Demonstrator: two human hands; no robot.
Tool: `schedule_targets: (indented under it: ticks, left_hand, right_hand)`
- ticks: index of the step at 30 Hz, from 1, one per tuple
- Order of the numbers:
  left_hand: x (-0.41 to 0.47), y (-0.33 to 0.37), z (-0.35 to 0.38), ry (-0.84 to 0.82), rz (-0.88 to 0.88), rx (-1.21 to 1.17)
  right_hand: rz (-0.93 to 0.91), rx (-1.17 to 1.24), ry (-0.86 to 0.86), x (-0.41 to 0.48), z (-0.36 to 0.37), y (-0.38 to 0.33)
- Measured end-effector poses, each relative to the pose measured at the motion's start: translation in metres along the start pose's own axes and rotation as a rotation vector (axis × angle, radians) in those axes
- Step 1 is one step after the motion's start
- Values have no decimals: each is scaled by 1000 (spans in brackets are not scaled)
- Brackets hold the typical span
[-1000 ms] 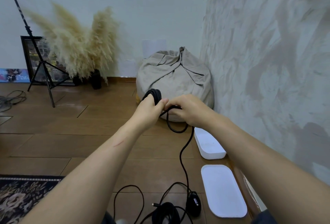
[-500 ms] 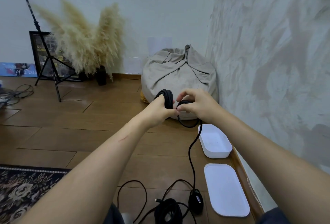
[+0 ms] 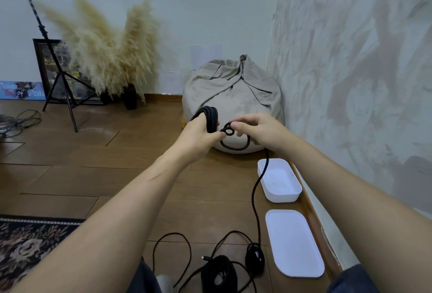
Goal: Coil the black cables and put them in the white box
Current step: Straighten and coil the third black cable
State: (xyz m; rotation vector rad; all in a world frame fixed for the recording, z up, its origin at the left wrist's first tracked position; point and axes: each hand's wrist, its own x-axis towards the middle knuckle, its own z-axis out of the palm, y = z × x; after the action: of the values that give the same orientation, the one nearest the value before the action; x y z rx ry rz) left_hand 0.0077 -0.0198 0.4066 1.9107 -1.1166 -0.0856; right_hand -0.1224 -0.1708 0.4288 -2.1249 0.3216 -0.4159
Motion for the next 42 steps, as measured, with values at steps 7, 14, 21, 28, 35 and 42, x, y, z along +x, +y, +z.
schedule_targets:
  ticks: [7, 14, 21, 28, 35, 42]
  left_hand:
    - [0, -14, -26, 83, -104, -82]
    - [-4, -7, -15, 21, -82, 8]
    - [-2, -6, 1, -10, -113, 118]
    - [-5, -2, -2, 16, -116, 143]
    - [-10, 5, -5, -142, -48, 52]
    - [-11, 0, -7, -207, -48, -36]
  right_hand:
    - [36, -38, 83, -4, -26, 20]
    - [39, -145, 11, -2, 1, 18]
    - [-28, -103, 56, 1, 10, -6]
    - [27, -347, -10, 7, 10, 6]
    - [155, -599, 160, 4, 12, 3]
    - [154, -326, -45, -3, 24, 2]
